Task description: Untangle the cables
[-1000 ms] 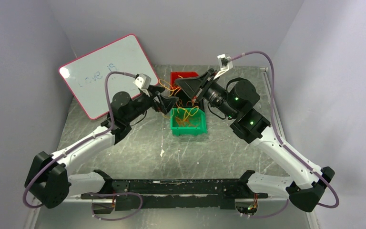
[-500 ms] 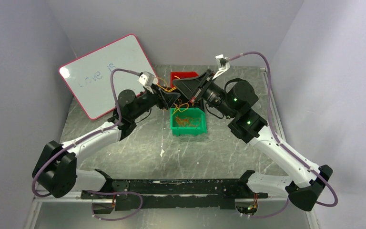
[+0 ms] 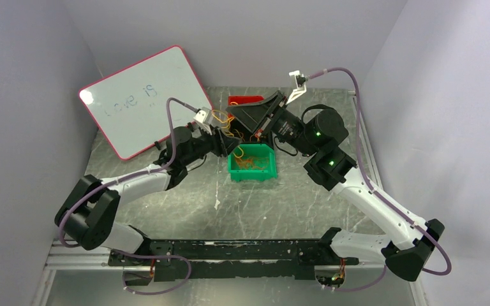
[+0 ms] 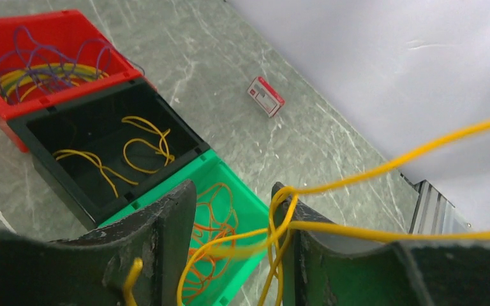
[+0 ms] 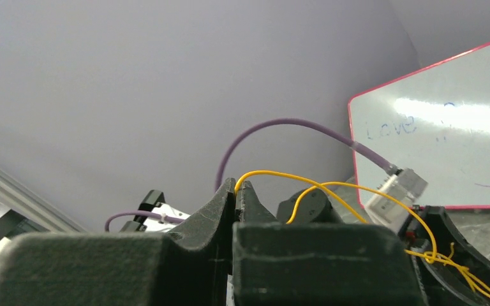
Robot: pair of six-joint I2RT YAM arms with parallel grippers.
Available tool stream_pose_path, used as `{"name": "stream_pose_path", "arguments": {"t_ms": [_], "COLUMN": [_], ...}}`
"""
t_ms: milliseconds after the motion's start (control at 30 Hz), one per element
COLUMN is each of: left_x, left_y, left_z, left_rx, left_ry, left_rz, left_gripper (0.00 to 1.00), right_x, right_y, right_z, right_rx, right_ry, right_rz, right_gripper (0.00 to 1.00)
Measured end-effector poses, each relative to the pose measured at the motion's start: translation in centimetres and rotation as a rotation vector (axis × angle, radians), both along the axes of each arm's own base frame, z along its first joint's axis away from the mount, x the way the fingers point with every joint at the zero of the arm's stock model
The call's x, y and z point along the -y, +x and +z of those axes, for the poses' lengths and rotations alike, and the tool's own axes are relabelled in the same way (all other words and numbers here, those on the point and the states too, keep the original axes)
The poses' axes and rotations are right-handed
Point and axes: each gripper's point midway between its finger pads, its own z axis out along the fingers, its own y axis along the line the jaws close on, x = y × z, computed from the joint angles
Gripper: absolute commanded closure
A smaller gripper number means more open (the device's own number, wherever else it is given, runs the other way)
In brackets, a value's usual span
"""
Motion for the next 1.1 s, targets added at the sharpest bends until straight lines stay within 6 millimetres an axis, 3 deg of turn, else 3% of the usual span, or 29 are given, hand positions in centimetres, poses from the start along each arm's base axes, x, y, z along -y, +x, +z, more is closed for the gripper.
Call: {"name": "stream_pose_path", "arguments": {"t_ms": [267, 400, 533, 800, 1100], "left_x": [0.4, 0.1, -0.5, -1.8, -3.4], "left_y": [-0.5, -1.4, -2.5, -4.4, -5.7], "left_z": [-2.9, -4.7, -6.9, -9.2, -8.4], "left_rx": [-0.058, -0.092, -0.136, -0.182, -0.158], "left_ry": [0.025, 0.042, 0.062, 0.076, 0.057], "left_rz": [-0.022, -0.030, -0.031, -0.024, 0.007], "left_gripper": [0.59, 0.73, 0.80, 0.81, 0.79], "right_x": [0.0, 0.2, 0.9, 2.7, 5.9], "right_y": [-0.3, -0.4, -0.6, -0.3, 0.0], "right_z": [0.4, 0.6, 1.9, 3.3, 5.8], "right_rx": [0.003, 0.014, 0.051, 0.106, 0.192], "right_ry": [0.013, 0.012, 0.018, -0.014, -0.042], "right_rz": [0.015, 0.011, -0.015, -0.114, -0.273], "right_gripper": [1.00, 1.00, 1.00, 1.00, 1.00]}}
